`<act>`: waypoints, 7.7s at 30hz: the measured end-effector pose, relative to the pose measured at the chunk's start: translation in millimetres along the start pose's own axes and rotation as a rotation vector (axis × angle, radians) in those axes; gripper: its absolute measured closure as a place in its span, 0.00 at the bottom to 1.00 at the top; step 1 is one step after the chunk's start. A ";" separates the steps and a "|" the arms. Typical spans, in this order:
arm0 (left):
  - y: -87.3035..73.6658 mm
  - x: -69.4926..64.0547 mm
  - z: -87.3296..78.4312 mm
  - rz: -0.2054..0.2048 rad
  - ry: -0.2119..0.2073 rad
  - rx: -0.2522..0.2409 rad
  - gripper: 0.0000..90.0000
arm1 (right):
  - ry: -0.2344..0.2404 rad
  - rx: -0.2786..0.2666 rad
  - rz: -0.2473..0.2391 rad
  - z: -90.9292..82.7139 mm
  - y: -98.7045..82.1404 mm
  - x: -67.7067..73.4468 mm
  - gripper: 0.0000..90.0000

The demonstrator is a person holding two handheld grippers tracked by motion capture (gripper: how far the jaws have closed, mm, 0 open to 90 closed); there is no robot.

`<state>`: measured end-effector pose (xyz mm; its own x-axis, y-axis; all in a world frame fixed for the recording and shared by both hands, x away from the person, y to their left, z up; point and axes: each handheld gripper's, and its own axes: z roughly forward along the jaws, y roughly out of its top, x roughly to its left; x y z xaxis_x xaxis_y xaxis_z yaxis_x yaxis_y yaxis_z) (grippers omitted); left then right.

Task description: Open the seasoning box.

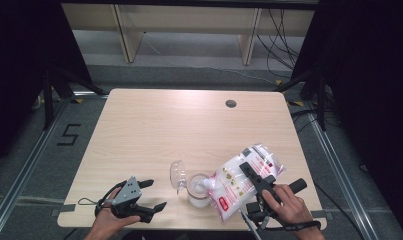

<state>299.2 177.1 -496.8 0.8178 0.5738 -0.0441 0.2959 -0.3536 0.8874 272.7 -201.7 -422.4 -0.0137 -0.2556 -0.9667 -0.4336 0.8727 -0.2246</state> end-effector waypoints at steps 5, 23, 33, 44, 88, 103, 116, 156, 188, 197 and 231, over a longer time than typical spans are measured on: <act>0.4 0.4 -0.3 0.009 -0.001 -0.001 0.17 | -0.001 0.001 0.005 -0.4 0.7 0.0 0.74; 0.8 1.7 -0.3 0.034 -0.003 0.002 0.17 | -0.005 0.006 -0.001 -1.0 -0.5 -0.8 0.75; 0.4 0.3 -1.2 0.012 0.006 0.003 0.17 | -0.003 0.005 -0.006 -0.5 -0.1 -2.1 0.75; -0.1 -0.7 -2.0 0.002 0.010 0.002 0.17 | -0.002 0.000 0.002 0.0 0.5 -1.7 0.75; 0.1 -1.0 -1.8 0.004 0.002 -0.002 0.17 | 0.019 -0.015 0.056 1.3 -1.9 0.5 0.76; 0.3 -0.9 -2.1 0.005 0.000 -0.002 0.17 | 0.017 -0.027 0.071 1.3 -3.4 -0.3 0.77; 0.4 -0.9 -2.3 0.007 0.000 -0.003 0.17 | 0.013 -0.031 0.063 1.2 -3.7 0.7 0.77; 0.2 0.2 -2.4 0.010 0.003 0.006 0.17 | 0.093 -0.091 0.317 6.2 -19.3 13.7 0.79; 1.2 0.1 -4.4 0.029 0.014 0.002 0.18 | 0.153 -0.211 0.744 11.9 -26.7 27.4 0.84; 1.3 0.0 -4.1 0.036 0.008 0.000 0.18 | 0.190 -0.232 0.842 14.5 -26.6 27.9 0.85; 0.2 0.2 -3.3 0.009 0.012 -0.004 0.18 | 0.177 -0.311 1.473 62.4 -70.9 54.0 0.87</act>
<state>297.8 179.5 -495.2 0.8146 0.5793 -0.0306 0.2867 -0.3561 0.8894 359.0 -251.4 -466.3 -0.6874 0.6756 -0.2666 -0.1035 0.2722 0.9567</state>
